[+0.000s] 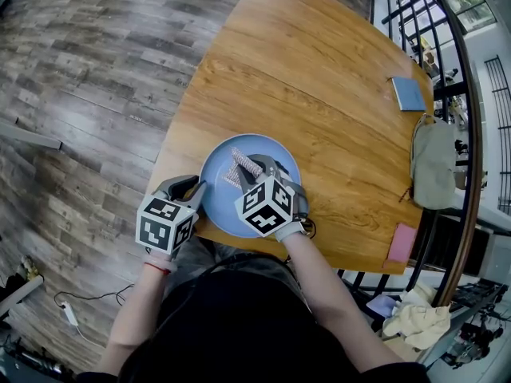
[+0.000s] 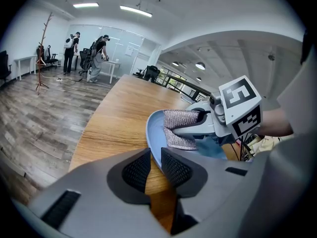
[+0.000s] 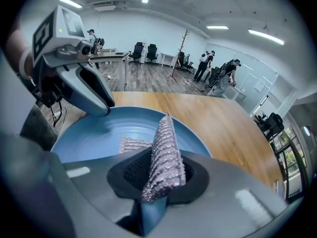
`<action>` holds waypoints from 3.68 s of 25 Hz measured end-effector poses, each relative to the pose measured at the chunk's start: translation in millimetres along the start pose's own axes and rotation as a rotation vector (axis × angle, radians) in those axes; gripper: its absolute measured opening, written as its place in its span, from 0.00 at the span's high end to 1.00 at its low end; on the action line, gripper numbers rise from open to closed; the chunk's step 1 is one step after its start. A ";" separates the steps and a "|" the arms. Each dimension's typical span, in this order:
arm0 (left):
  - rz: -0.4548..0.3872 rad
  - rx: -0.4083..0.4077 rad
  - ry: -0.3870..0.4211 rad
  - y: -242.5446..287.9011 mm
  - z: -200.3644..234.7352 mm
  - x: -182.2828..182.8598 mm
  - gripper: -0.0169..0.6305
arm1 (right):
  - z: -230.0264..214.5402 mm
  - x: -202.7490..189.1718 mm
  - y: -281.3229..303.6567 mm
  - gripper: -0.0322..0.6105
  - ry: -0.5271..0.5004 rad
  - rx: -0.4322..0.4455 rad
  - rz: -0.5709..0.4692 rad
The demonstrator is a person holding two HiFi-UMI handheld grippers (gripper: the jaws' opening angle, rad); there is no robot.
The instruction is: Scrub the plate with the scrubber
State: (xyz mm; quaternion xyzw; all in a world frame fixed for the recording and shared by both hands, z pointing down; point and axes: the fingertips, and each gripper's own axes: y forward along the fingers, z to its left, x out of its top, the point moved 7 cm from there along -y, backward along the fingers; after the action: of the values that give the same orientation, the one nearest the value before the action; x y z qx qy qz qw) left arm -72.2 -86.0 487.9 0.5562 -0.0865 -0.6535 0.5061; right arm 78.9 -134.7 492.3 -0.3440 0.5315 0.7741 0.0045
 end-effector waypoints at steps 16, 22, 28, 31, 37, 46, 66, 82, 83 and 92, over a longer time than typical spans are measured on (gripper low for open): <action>0.002 -0.006 0.013 -0.6 1.0 -0.6 0.87 | 3.1 -37.5 -26.5 0.85 0.058 -0.081 0.045; 0.003 -0.010 0.028 -0.7 0.7 0.7 0.87 | 7.9 -47.5 -35.6 0.85 0.080 -0.101 0.058; -0.001 -0.012 0.029 -0.9 1.0 0.4 0.87 | 14.7 -56.2 -43.4 0.85 0.100 -0.117 0.073; -0.002 -0.021 0.027 -0.7 1.1 0.1 0.87 | 18.4 -59.9 -46.9 0.85 0.108 -0.118 0.086; -0.005 -0.033 0.065 -3.8 2.3 1.6 0.87 | 24.3 -66.2 -54.3 0.85 0.112 -0.109 0.102; -0.095 -0.014 0.083 -26.4 23.4 7.6 0.87 | 5.2 -75.2 -95.6 0.84 0.447 -0.153 -0.141; -0.526 -0.071 0.299 -82.9 -0.3 93.4 0.98 | -18.4 -48.3 -215.0 0.84 0.570 -0.509 -0.662; -0.721 -0.085 0.307 -138.0 -26.8 159.4 0.98 | -30.8 2.6 -285.9 0.83 0.512 -0.607 -0.856; -0.720 -0.078 0.303 -140.9 -25.9 159.4 0.98 | -30.0 4.8 -288.7 0.83 0.503 -0.612 -0.856; -0.737 -0.080 0.266 -160.2 -23.1 153.9 0.98 | -21.2 13.2 -304.7 0.83 0.484 -0.648 -0.866</action>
State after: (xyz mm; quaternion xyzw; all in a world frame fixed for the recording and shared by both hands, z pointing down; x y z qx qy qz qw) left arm -123.8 -116.5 272.8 0.6095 0.2109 -0.7166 0.2656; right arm 193.6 -24.3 231.3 -0.6803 0.0653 0.7241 0.0933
